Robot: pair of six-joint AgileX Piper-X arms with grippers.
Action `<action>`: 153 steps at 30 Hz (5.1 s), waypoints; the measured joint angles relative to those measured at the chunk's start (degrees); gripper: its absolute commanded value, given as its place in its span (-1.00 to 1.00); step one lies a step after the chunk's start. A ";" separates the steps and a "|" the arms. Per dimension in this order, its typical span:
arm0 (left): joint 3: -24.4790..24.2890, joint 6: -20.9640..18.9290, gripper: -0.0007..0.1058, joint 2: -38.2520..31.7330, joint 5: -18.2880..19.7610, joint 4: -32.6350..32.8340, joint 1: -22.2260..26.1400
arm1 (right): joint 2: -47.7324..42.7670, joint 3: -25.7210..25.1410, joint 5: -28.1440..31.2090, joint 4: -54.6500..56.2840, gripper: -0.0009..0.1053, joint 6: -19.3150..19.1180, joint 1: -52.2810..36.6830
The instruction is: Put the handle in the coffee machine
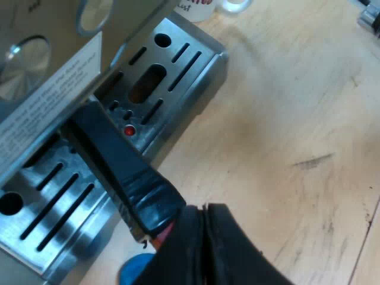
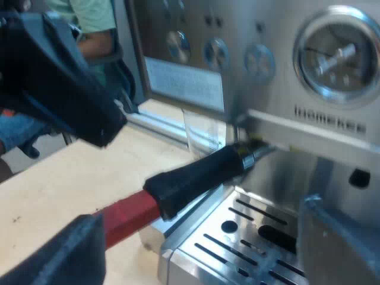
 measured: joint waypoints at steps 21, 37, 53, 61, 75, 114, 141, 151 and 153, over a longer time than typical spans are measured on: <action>0.15 -6.88 -0.98 -12.04 -15.55 5.11 0.00 | 0.00 -13.57 -11.35 22.89 0.53 0.19 0.00; 0.14 -10.55 -0.98 -3.23 -30.18 8.53 -6.42 | 0.00 -13.55 -11.33 24.08 0.53 0.19 0.00; 0.14 -14.48 -0.98 4.23 -35.26 1.39 -15.26 | 0.00 -13.55 -11.48 24.08 0.53 0.19 0.00; 0.14 -15.79 -0.98 7.86 -34.09 1.64 -15.26 | 0.00 -13.55 -11.52 24.08 0.53 0.19 0.00; 0.14 -21.63 -0.98 7.85 -28.86 2.58 -15.26 | 0.00 -13.55 -11.52 24.08 0.53 0.19 0.00; 0.67 -19.24 -0.98 7.85 -31.36 5.05 -30.02 | 0.00 -13.55 -11.61 26.77 0.53 0.19 0.00; 0.41 -14.01 -0.98 -5.24 -30.31 8.51 -25.21 | 0.00 -13.55 -13.51 26.77 0.53 2.17 0.00; 0.37 -8.87 -0.98 -12.35 -32.08 8.70 -21.25 | 0.00 -13.55 -16.35 31.01 0.53 2.73 0.00; 0.37 -8.87 -0.98 -13.85 -32.21 8.83 -17.46 | 0.00 -13.88 -17.76 31.35 0.53 2.79 0.00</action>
